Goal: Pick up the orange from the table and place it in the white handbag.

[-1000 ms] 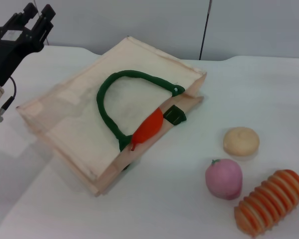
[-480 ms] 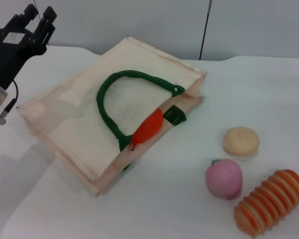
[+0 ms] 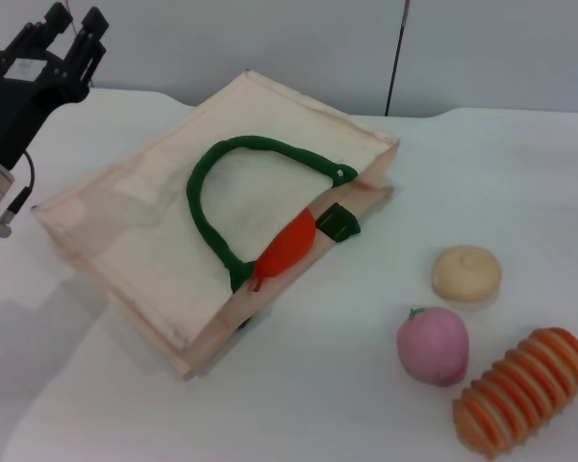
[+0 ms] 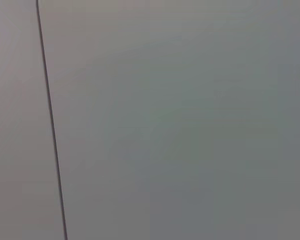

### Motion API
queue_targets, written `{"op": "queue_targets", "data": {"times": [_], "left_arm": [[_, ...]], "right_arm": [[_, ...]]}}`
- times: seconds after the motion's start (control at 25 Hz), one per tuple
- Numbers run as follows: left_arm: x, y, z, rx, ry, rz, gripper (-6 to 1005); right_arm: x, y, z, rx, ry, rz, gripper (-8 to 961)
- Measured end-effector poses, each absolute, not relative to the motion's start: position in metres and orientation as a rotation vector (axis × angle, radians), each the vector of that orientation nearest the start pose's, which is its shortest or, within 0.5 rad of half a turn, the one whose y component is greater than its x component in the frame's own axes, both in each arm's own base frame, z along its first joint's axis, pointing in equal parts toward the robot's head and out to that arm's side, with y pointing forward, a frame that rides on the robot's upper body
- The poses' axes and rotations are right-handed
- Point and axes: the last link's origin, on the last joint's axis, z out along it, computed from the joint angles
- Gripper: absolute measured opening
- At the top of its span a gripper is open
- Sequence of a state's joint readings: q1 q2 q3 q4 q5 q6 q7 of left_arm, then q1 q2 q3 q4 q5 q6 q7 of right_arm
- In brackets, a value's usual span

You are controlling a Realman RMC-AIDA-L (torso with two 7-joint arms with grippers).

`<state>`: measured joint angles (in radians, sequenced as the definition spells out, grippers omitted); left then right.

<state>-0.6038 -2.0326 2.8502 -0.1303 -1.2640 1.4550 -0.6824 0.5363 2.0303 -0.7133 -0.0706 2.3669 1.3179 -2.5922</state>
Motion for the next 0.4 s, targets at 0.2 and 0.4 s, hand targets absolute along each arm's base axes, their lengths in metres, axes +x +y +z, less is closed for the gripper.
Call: {"op": "queue_targets", "data": {"times": [0.2, 0.4], "left_arm": [[-0.2927, 0.3645, 0.0489, -1.685, -0.479, -1.112, 497], [-0.2924, 0.3649, 0.0492, -1.683, -0.478, -1.113, 497]], "right_arm": [[0.3132, 0.3616, 0.0435, -1.581, 0.534, 0.991, 836], [0.3139, 0.3625, 0.0430, -1.582, 0.541, 0.983, 836]]}}
